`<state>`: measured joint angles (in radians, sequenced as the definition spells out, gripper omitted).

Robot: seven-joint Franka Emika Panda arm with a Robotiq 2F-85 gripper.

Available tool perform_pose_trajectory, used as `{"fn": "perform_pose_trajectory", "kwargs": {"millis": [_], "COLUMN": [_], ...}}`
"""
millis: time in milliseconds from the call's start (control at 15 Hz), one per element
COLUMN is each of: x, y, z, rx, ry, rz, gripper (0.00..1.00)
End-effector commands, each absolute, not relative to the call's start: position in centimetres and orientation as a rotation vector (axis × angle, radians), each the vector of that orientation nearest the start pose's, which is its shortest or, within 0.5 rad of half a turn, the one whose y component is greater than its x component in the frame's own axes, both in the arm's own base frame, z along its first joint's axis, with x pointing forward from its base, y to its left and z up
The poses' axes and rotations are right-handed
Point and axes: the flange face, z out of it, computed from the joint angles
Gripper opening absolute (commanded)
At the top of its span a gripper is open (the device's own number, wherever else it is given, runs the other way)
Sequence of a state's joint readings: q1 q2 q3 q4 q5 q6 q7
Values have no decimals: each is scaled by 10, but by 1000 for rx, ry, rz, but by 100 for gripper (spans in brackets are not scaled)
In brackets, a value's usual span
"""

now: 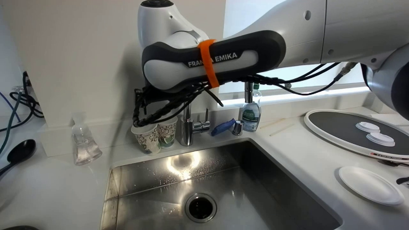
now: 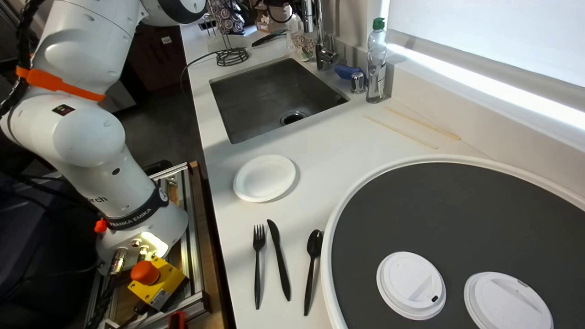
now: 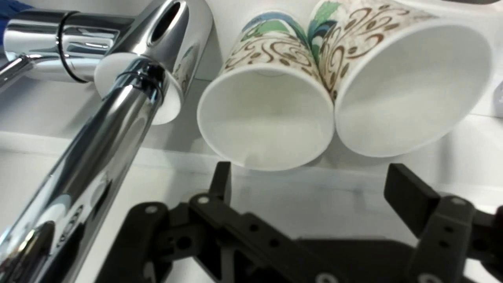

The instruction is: Push the faucet to the right then remove the coffee cups from the sink.

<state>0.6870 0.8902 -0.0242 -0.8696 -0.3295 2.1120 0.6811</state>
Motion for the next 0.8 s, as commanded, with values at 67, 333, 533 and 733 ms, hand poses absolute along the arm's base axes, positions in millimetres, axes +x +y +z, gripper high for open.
{"fn": "perform_pose_trajectory", "kwargs": {"millis": [67, 333, 533, 733], "x": [627, 613, 600, 583], "y": [478, 463, 452, 441], "z": [421, 432, 438, 439], "rx": [-3113, -3088, -3052, -3027], "ry": [-202, -243, -265, -310], "rz": [-677, -674, -657, -626], "gripper": [100, 100, 100, 100]}}
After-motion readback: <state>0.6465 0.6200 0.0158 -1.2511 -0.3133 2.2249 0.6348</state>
